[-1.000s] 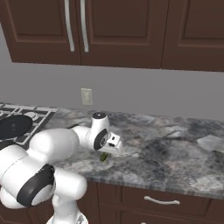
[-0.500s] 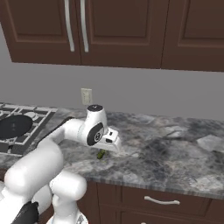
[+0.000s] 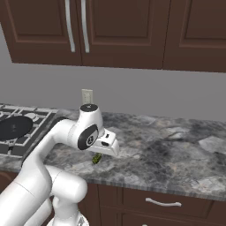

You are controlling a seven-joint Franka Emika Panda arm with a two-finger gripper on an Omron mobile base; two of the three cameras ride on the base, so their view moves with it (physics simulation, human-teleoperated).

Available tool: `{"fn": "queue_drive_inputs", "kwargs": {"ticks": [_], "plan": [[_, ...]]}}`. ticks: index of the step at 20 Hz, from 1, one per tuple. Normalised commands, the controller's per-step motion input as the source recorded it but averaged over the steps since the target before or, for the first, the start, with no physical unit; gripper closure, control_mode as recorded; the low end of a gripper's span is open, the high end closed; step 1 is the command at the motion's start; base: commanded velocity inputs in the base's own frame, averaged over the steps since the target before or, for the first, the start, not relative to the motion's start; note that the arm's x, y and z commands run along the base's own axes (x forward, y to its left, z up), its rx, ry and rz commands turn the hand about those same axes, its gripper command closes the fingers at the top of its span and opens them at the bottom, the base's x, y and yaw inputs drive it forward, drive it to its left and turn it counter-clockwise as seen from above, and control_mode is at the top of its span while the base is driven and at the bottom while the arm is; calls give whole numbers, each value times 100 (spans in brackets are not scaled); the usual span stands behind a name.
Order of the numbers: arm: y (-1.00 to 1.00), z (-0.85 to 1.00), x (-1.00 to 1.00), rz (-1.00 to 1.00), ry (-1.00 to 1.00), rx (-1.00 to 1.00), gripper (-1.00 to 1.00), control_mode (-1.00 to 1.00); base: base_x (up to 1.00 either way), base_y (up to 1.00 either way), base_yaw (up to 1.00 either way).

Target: Place both pans onto different burners. Then place the squash and the shrimp on different pans.

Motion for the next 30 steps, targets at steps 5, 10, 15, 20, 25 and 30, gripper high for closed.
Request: {"fn": "queue_drive_inputs", "kwargs": {"ticks": [5,10,15,20,25,30], "plan": [[1,43,-30,0,-3,0,100,-100,0,0,0],[17,32,0,1,-5,0,100,-100,0,0,0],[11,17,0,0,-1,0,100,100,0,5,0],[0,0,0,0,0,0,100,100,-29,37,1],[0,0,0,0,0,0,100,100,-44,85,2],[0,0,0,0,0,0,100,100,-16,97,3]]}}
